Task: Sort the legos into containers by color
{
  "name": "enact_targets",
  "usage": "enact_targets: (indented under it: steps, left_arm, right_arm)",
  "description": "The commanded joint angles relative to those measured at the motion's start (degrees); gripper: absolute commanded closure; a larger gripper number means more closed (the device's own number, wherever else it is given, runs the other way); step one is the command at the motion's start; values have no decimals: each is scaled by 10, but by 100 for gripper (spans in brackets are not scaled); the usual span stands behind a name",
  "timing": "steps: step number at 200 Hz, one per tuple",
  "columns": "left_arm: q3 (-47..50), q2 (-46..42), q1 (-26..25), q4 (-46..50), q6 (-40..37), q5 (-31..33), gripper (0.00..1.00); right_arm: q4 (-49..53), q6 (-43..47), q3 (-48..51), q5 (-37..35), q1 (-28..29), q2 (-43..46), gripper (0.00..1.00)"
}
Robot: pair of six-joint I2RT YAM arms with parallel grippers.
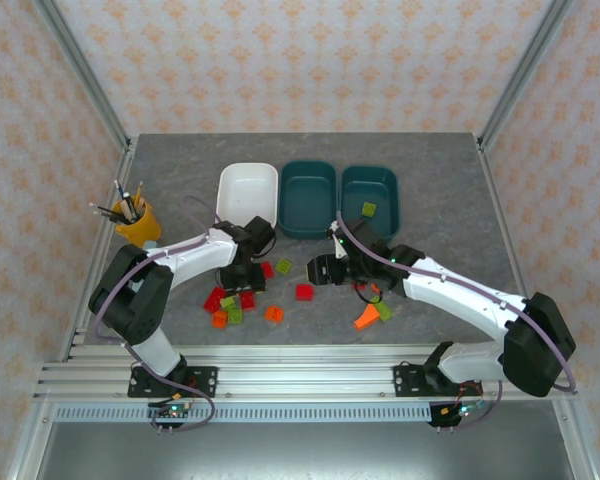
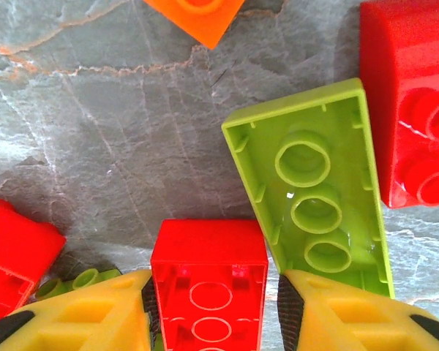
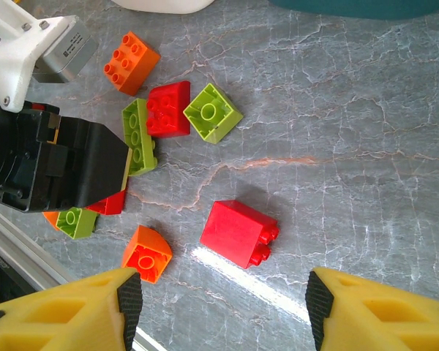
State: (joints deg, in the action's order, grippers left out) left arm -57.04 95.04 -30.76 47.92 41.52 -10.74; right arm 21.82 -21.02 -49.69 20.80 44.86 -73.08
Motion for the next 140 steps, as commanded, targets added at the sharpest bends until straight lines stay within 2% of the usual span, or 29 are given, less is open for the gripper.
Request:
enact_targets:
  steps: [1,27,68,97,140]
  left_arm:
    - [13,-2,-7,-3,-1,20,54]
    - [14,-9,-9,-2,1,24,55]
    - [22,-14,-11,-9,3,25,65]
    - [18,-16,-11,-7,4,34,68]
    - [-35,-66,-10,62,0,78,68]
  right_arm:
    - [-2,-7,6,-15,3,10,37]
    - [-1,-8,4,-13,3,7,37]
    - [2,-8,1,-13,3,3,37]
    - [3,-8,-2,-13,3,1,37]
    - [-6,-8,-12,-19,3,21,37]
